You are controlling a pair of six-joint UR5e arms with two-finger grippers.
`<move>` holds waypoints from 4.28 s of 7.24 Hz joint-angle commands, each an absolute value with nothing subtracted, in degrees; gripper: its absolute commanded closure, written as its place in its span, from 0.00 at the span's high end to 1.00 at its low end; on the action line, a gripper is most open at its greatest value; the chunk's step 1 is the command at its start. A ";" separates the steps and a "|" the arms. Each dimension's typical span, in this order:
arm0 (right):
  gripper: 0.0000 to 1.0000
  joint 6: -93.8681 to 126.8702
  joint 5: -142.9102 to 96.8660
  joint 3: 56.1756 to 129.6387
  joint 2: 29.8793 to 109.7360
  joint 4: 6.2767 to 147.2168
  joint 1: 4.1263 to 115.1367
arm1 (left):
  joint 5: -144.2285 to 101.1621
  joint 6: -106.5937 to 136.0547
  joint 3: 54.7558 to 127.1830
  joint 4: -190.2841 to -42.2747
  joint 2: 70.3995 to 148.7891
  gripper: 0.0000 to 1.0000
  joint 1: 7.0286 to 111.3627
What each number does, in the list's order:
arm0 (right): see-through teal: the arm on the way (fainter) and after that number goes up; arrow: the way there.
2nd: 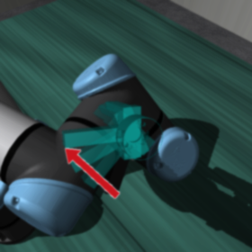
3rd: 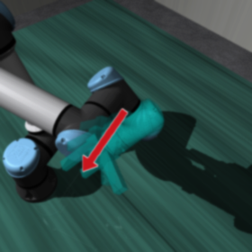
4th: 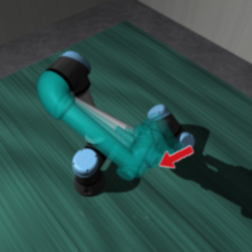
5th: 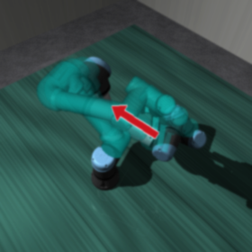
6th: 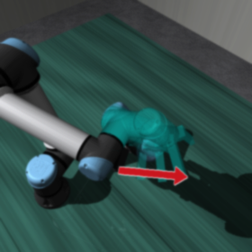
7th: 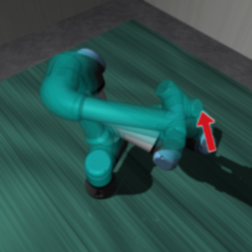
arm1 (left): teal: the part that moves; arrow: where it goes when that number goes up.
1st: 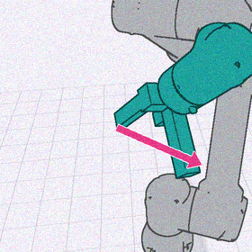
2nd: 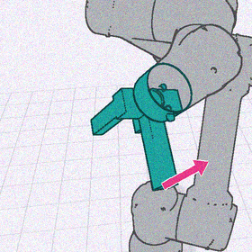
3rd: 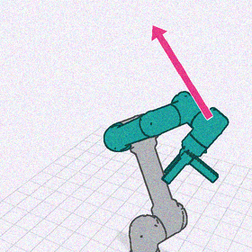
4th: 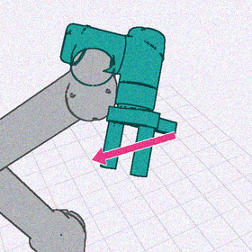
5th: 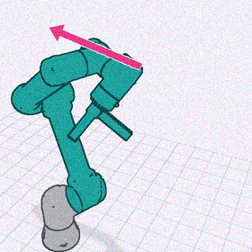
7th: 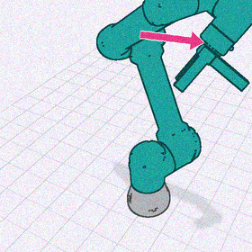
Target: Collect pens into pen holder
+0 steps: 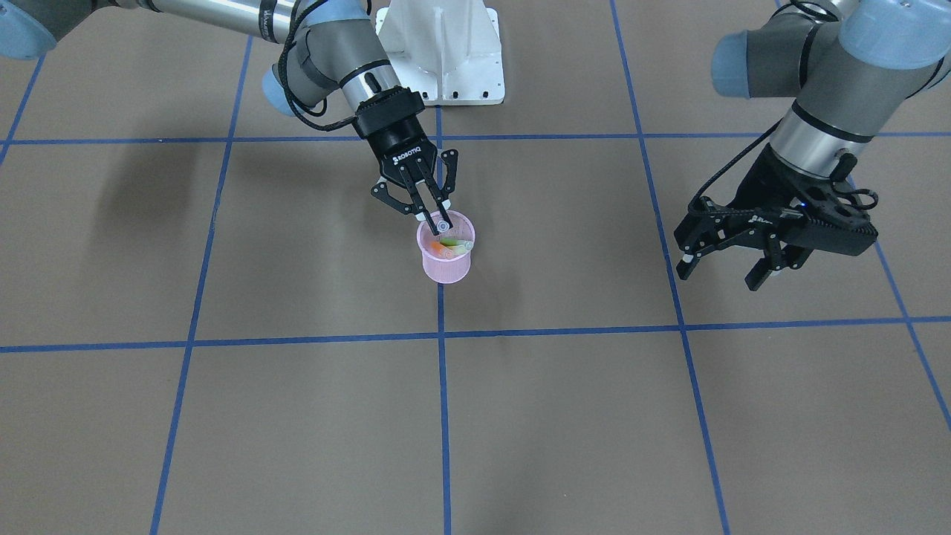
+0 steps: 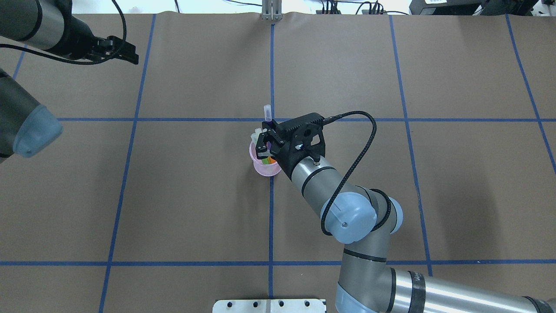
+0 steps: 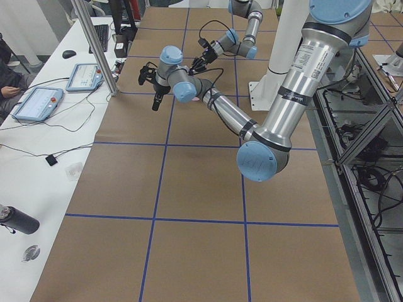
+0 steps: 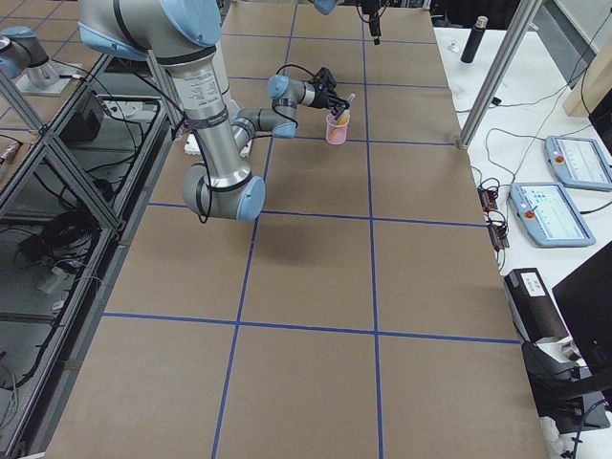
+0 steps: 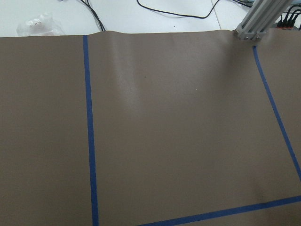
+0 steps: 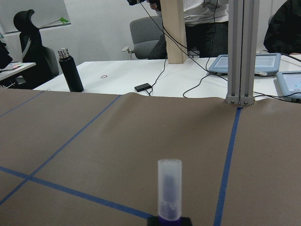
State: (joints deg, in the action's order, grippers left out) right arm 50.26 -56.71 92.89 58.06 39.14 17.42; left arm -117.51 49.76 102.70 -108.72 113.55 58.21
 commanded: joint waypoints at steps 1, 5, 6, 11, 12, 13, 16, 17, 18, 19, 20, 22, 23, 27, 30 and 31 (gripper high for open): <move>0.75 50.10 -56.43 92.81 58.27 39.37 17.05 | -117.51 49.92 102.66 -108.72 113.55 1.00 58.27; 0.99 50.36 -64.01 99.01 58.18 44.60 19.49 | -118.30 46.69 102.66 -105.41 113.55 1.00 61.60; 0.99 50.80 -69.03 104.27 59.49 54.57 21.51 | -119.69 38.58 103.44 -95.37 113.64 1.00 63.26; 0.99 32.80 -106.64 111.63 67.47 98.76 52.73 | -119.70 9.62 100.65 -82.97 112.24 1.00 78.89; 0.99 28.69 -110.79 108.49 71.59 97.92 57.96 | -120.84 5.49 99.07 -82.97 111.19 1.00 82.67; 0.99 21.34 -113.35 106.37 74.41 97.74 63.40 | -125.20 -0.90 94.18 -83.32 111.09 1.00 86.53; 0.99 8.80 -124.44 105.38 87.77 96.42 76.62 | -128.58 -14.93 88.59 -86.37 104.11 1.00 91.50; 0.99 8.53 -124.02 105.29 90.93 96.24 77.95 | -128.15 -14.94 88.16 -90.05 98.76 1.00 91.58; 0.99 8.53 -124.19 105.03 92.27 96.33 79.44 | -128.23 -14.25 88.33 -93.39 95.31 1.00 91.67; 0.99 7.92 -124.97 103.90 92.98 96.33 81.45 | -128.75 -13.46 89.37 -94.21 92.49 1.00 91.76; 1.00 4.60 -126.29 103.45 94.55 96.33 83.48 | -128.85 -10.31 91.39 -94.83 90.29 1.00 91.76; 0.99 -1.29 -131.99 99.77 94.75 96.33 88.84 | -129.28 -4.06 96.40 -93.88 88.24 1.00 91.58; 0.99 -4.89 -132.10 98.97 94.92 96.33 90.51 | -132.07 -3.52 96.33 -93.87 88.16 1.00 91.58; 1.00 -6.15 -132.10 98.26 96.93 96.33 92.63 | -132.28 -2.64 96.33 -93.69 86.92 1.00 91.50; 0.99 -6.42 -132.19 98.44 96.94 96.33 92.64 | -132.28 -2.64 96.15 -93.69 87.01 1.00 91.49; 0.99 -6.42 -132.19 98.61 96.94 96.33 92.64 | -132.28 -2.64 96.15 -93.69 87.01 1.00 91.49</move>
